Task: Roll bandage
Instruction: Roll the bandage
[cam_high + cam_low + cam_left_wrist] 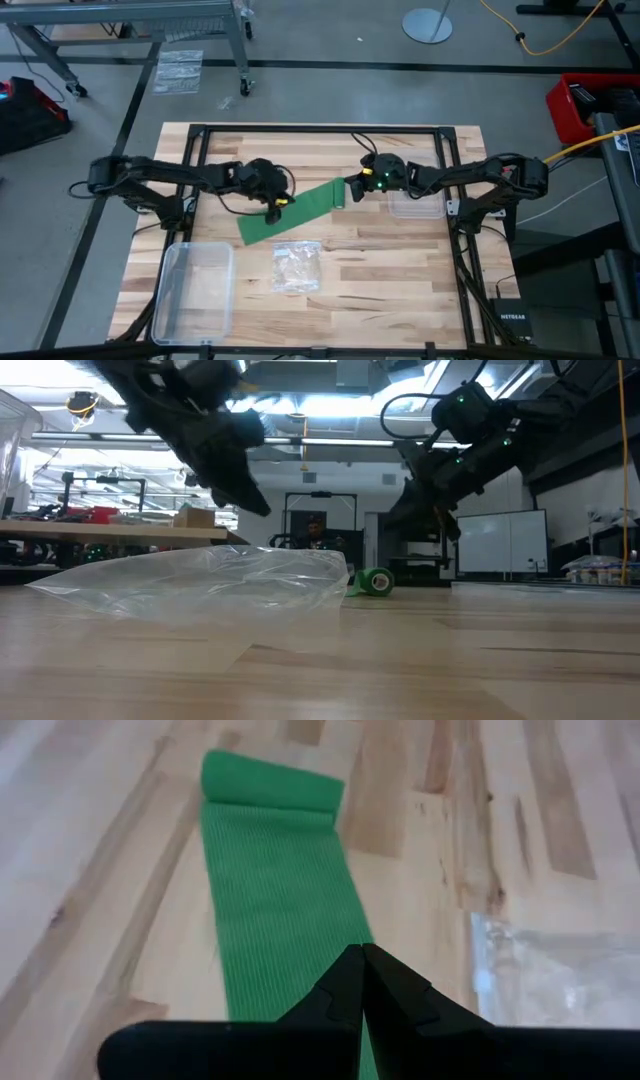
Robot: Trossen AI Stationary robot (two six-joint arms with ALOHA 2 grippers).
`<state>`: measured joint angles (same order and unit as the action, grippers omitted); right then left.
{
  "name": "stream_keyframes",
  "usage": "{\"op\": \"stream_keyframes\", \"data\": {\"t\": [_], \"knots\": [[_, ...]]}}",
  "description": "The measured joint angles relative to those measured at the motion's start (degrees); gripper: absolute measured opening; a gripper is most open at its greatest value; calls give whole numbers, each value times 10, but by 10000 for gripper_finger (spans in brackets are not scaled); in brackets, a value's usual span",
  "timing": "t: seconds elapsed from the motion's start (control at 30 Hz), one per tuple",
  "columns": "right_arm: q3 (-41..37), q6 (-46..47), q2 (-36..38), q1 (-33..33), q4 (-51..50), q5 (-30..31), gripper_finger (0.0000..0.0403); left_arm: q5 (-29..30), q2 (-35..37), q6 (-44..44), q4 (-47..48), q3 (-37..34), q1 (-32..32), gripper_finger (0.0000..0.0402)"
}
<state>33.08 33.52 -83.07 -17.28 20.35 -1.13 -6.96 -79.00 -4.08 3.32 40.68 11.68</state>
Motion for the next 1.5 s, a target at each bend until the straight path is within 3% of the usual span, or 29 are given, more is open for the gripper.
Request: {"op": "stream_keyframes", "data": {"t": [0.27, 0.63, 1.3, 1.5], "knots": [[0, -8, 0, 0, -66, 2, 1, -14, -117, 0, 7, 66, -1, 1], [0, -9, 0, 0, -162, 41, 1, -14, -215, -6, 8, 105, -1, 1], [0, -4, -6, 7, -178, -6, 1, 36, -234, -46, 93, 108, 2, 1], [0, 3, -39, 54, -166, 41, 1, 41, -235, -77, 98, 107, 12, 1]]}}
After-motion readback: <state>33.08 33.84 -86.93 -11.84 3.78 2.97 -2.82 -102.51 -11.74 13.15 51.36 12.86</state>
